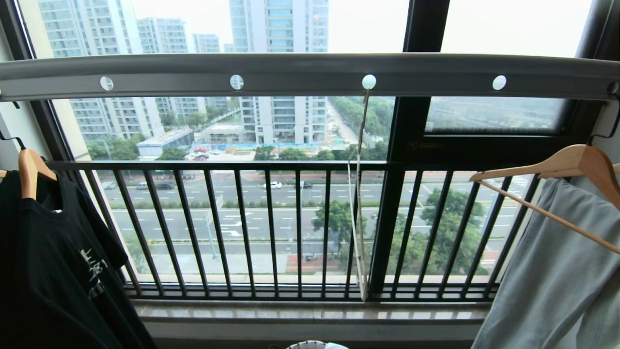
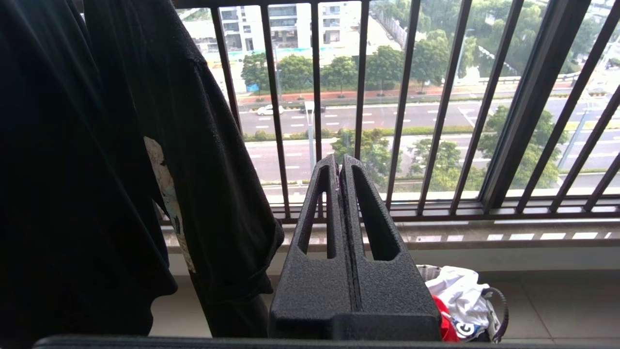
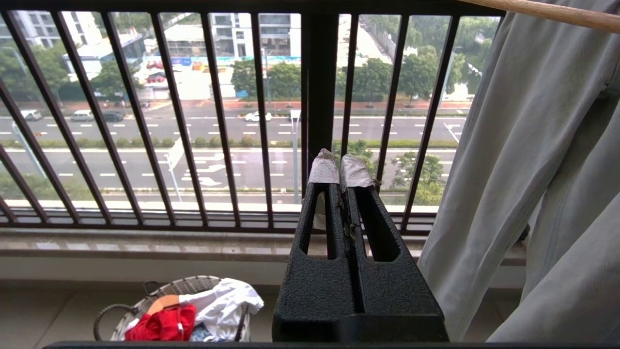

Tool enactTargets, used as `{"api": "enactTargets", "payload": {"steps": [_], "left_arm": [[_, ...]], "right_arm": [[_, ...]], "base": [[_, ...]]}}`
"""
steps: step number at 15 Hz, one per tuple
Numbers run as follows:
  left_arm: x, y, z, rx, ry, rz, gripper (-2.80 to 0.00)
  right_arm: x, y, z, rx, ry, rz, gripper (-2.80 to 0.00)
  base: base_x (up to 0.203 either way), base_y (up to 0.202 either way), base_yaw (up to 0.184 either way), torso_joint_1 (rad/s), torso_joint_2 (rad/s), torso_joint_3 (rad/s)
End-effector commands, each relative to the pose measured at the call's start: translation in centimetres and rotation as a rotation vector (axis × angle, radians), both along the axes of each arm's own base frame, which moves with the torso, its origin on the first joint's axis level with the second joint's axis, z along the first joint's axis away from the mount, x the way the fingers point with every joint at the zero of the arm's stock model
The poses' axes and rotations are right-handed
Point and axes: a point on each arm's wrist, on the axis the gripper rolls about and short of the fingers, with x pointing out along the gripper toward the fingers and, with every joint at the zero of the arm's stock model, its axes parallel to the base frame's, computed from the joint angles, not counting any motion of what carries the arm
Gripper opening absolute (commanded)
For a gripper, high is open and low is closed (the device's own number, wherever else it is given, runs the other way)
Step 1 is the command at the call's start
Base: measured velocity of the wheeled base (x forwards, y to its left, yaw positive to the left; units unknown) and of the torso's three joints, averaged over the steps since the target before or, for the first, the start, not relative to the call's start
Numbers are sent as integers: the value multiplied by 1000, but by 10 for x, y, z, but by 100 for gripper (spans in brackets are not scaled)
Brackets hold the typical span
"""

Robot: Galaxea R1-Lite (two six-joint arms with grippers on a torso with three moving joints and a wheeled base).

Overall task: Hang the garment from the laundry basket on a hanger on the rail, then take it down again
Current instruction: Pick up the clothes rack on the clothesline

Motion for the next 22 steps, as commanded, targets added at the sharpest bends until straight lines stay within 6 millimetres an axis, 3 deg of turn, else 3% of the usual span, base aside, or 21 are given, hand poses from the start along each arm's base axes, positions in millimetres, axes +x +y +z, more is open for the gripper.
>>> {"api": "enactTargets", "payload": {"steps": [1,15,17,20,22], "left_arm": [[0,0,0,0,1,0,-280],[0,0,0,0,1,0,-280],[0,0,0,0,1,0,-280],[0,0,0,0,1,0,-280],[0,0,0,0,1,0,-280]], "right_arm": [[0,0,0,0,1,0,-280],[0,0,1,-4,3,-3,-280],[-5,0,15,-4,-35,-7,-280],[-9,0,60,-2,-16,-2,-280],[1,0,89,-1,38,13,-280]], "base": [[0,0,0,0,0,0],[0,0,0,0,0,0],[0,0,0,0,0,0],[0,0,0,0,0,0],[0,0,0,0,0,0]]}}
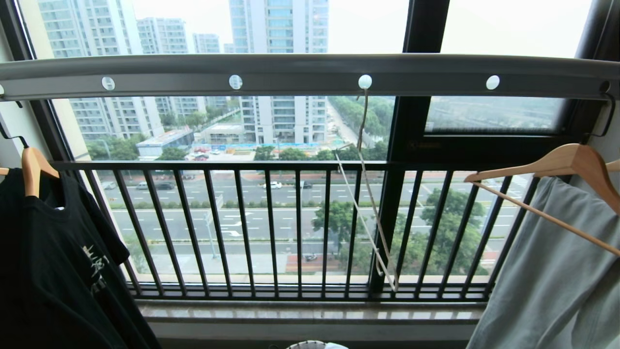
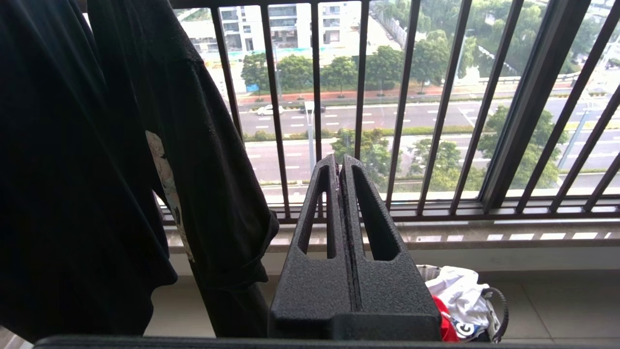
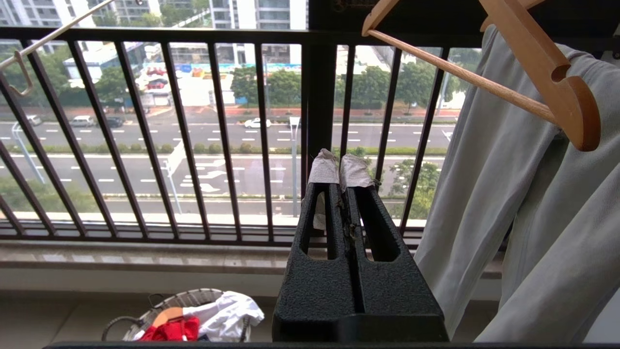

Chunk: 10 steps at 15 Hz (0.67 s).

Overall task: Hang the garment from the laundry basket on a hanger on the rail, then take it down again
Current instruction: Pick up the clothes rack on the clothesline

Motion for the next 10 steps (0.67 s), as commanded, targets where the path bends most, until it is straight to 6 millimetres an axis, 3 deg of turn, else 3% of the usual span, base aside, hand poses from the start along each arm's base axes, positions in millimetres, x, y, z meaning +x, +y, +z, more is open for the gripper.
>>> {"api": "enactTargets", "payload": {"steps": [1,6,10], "left_arm": [[0,0,0,0,1,0,-280],[0,0,0,0,1,0,-280],[0,0,0,0,1,0,-280]], "right_arm": [[20,1,40,1,86,24,-280],[76,4,137,12,179,194,-280],[129,13,185,13,221,330,-280]], "base": [[0,0,0,0,0,0],[0,0,0,0,0,0],[0,0,0,0,0,0]]}}
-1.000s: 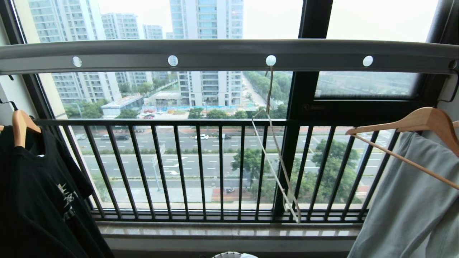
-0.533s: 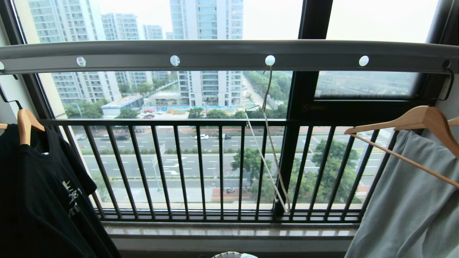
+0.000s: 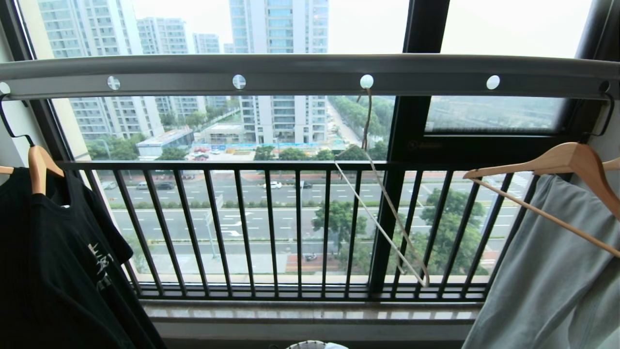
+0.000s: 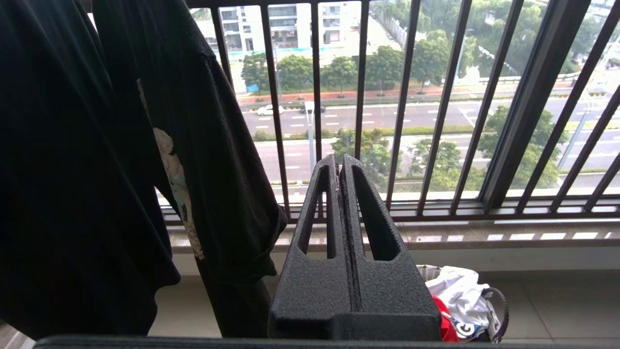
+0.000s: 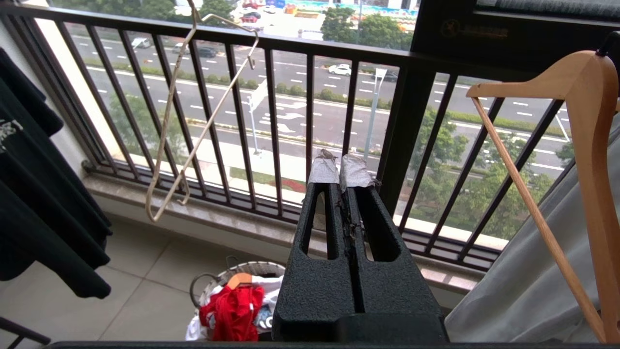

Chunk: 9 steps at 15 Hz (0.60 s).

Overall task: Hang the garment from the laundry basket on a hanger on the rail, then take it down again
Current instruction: Pick up the clothes rack on the clothesline

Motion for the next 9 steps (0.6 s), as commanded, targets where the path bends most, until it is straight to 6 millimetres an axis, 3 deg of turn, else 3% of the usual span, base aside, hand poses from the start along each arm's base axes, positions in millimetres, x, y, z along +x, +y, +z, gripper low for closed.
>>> {"api": "enactTargets", "payload": {"steps": [1,4,9], "left_arm": [[0,0,0,0,1,0,-280],[0,0,0,0,1,0,-280],[0,0,0,0,1,0,-280]], "right_arm": [[49,12,17,-7,79,104,-280],[61,39,26,-22,99,234,-280],[92,108,13,-84,220,191,-280]], "base": [[0,0,0,0,0,0],[0,0,0,0,0,0],[0,0,0,0,0,0]]}}
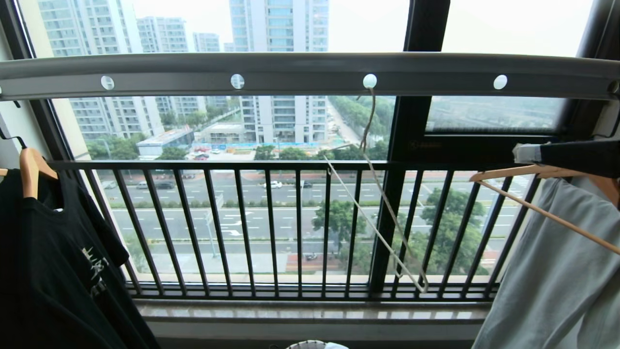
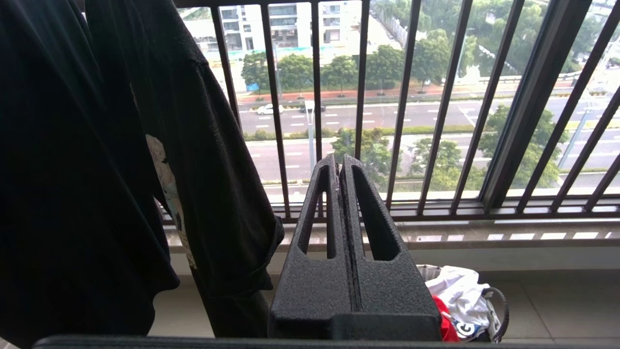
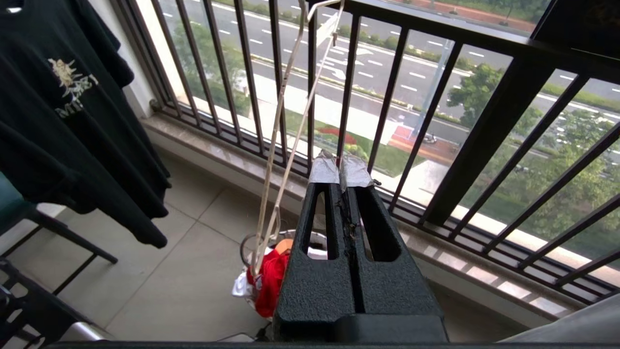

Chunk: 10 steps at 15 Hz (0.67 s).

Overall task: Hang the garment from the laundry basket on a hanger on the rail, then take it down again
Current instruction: Pick up the clothes rack on the clothesline

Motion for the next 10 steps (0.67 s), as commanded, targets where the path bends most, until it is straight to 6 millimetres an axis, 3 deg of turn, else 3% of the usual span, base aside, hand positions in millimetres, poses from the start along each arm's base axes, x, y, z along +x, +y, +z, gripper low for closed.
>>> {"api": "enactTargets", "payload": {"steps": [1,4,6,7,10], "left_arm": [[0,0,0,0,1,0,-280],[0,0,0,0,1,0,-280],[0,0,0,0,1,0,-280],[0,0,0,0,1,0,-280],[0,0,0,0,1,0,-280]], "right_arm": [[22,37,-14,-81,58,-25,-280],[30,70,-10,-96,27,-67,-280],[35,80,-18,-133,46,-94,-280],[38,84,-21,-144,55,-95,0],[49,97,-34,-198,94,-91,0]], "base": [[0,0,0,0,0,0],[0,0,0,0,0,0],[0,0,0,0,0,0],[0,0,0,0,0,0],[0,0,0,0,0,0]]}}
